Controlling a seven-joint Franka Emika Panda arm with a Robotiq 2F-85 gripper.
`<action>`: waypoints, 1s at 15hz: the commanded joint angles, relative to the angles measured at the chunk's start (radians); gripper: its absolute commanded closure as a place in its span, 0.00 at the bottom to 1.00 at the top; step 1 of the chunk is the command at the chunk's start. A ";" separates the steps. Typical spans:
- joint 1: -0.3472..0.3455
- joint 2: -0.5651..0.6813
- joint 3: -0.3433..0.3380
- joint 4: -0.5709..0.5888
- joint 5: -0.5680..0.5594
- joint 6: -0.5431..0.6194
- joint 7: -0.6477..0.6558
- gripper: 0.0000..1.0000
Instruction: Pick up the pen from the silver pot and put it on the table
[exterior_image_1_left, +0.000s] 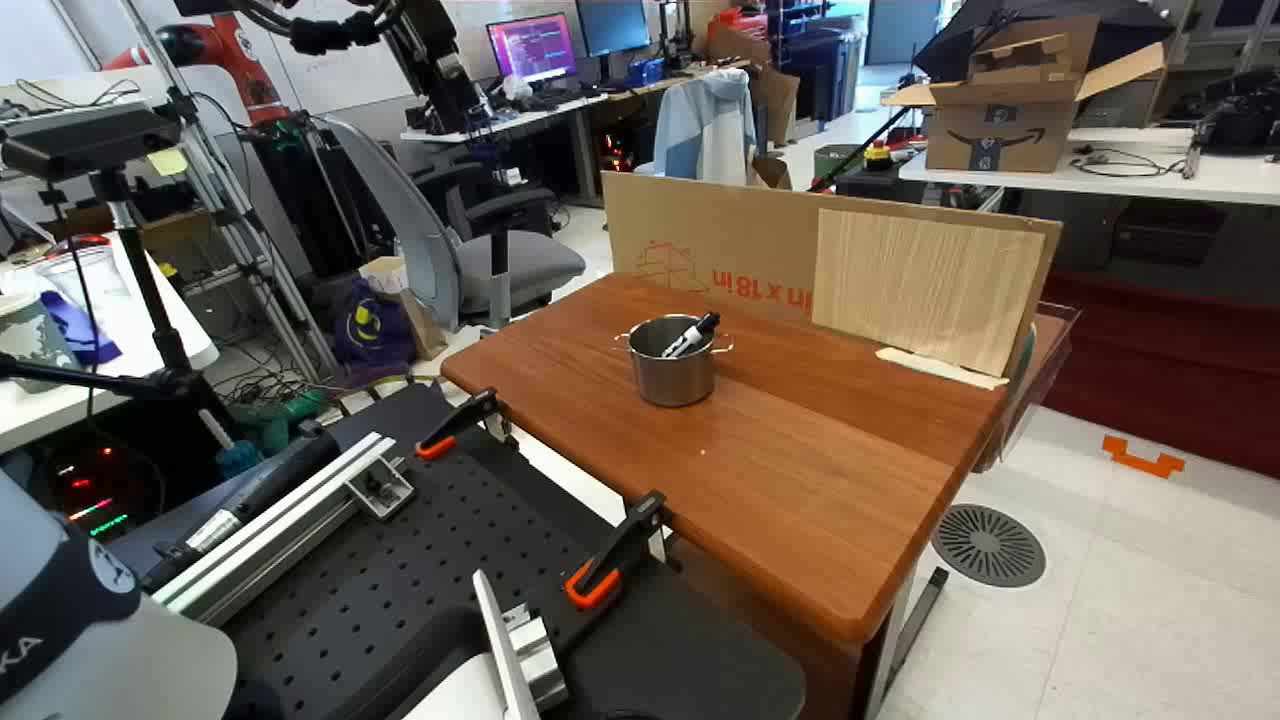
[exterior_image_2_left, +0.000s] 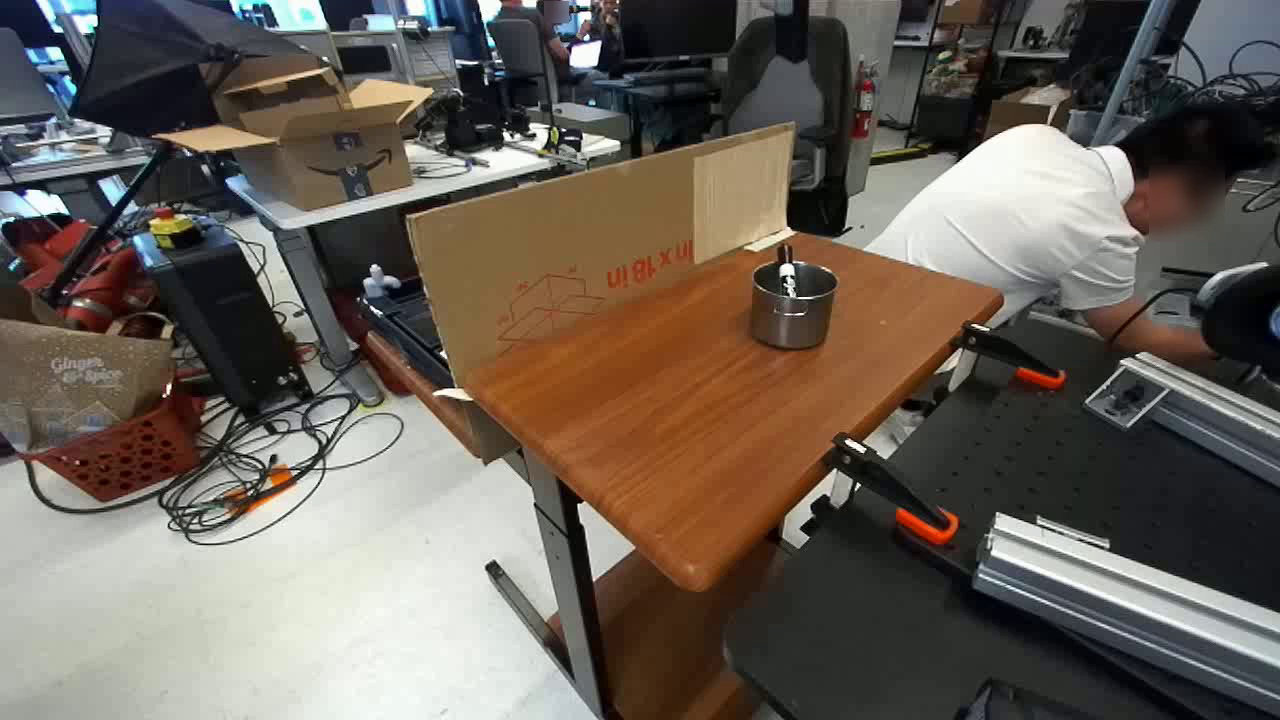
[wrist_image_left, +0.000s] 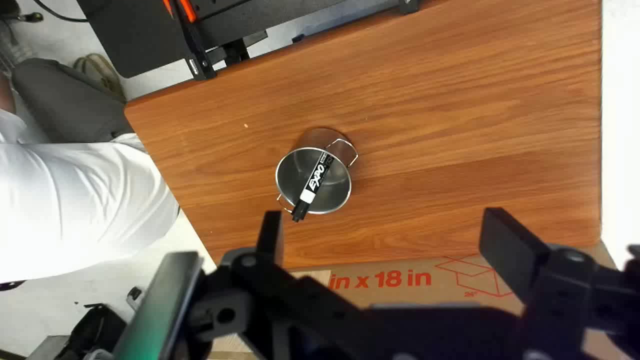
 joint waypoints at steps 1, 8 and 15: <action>0.057 0.012 -0.053 0.004 -0.027 -0.007 0.021 0.00; 0.039 0.014 -0.075 -0.004 -0.065 0.013 0.127 0.00; -0.007 0.096 -0.138 -0.016 -0.201 0.060 0.405 0.00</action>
